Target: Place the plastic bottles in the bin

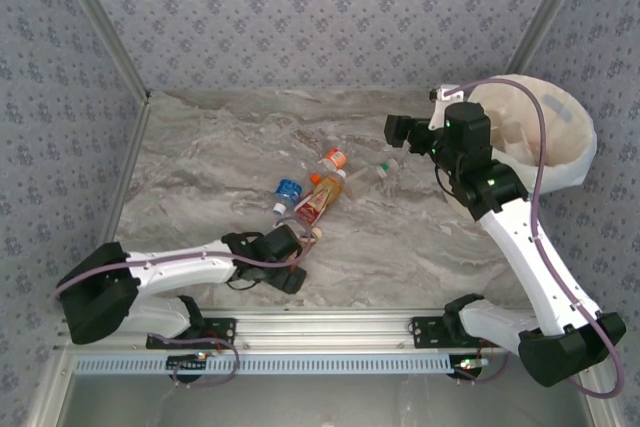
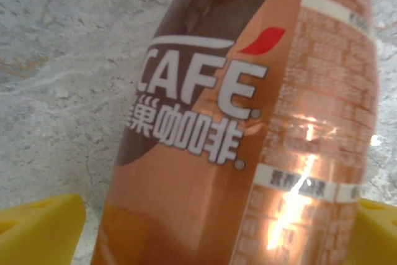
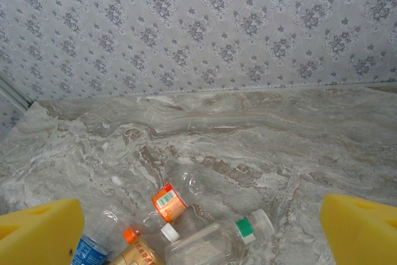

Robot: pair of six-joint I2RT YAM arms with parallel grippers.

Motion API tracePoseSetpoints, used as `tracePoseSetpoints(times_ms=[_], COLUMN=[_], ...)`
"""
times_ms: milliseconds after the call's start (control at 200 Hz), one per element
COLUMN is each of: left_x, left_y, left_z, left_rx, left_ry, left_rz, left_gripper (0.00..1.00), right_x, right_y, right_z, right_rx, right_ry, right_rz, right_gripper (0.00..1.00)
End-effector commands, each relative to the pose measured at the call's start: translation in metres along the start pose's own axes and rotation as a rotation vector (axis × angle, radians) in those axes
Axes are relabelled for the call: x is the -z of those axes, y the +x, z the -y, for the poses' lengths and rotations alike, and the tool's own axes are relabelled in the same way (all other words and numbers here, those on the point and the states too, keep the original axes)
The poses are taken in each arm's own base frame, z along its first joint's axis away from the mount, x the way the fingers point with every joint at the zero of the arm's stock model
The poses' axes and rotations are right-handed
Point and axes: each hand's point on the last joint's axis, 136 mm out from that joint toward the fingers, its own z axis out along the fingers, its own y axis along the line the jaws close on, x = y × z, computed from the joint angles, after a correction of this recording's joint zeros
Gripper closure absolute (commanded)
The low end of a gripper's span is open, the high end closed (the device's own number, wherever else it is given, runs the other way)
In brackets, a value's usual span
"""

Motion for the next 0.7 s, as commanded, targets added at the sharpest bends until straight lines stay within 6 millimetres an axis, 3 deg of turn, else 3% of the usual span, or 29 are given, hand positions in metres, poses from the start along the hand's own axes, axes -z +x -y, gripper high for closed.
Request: tracePoseSetpoints(times_ms=[0, 115, 305, 420, 695], left_x=[0.000, -0.005, -0.004, 0.001, 0.025], left_y=[-0.014, -0.010, -0.012, -0.017, -0.045], left_z=[0.009, 0.011, 0.012, 0.016, 0.024], left_rx=[-0.023, -0.033, -0.041, -0.040, -0.084], left_ry=[0.014, 0.015, 0.020, 0.043, 0.059], left_rz=[0.043, 0.039, 0.045, 0.059, 0.147], left_gripper=[0.03, 0.09, 0.36, 0.46, 0.55], right_x=[0.005, 0.005, 0.002, 0.001, -0.001], right_y=[-0.002, -0.003, 0.000, 0.001, 0.002], right_z=[0.002, 0.002, 0.003, 0.003, 0.003], right_rx=[-0.018, -0.022, -0.021, -0.019, -0.024], right_ry=[0.016, 0.020, 0.024, 0.026, 0.026], right_rz=[0.014, 0.023, 0.015, 0.011, 0.004], right_gripper=[0.00, 0.00, 0.00, 0.00, 0.00])
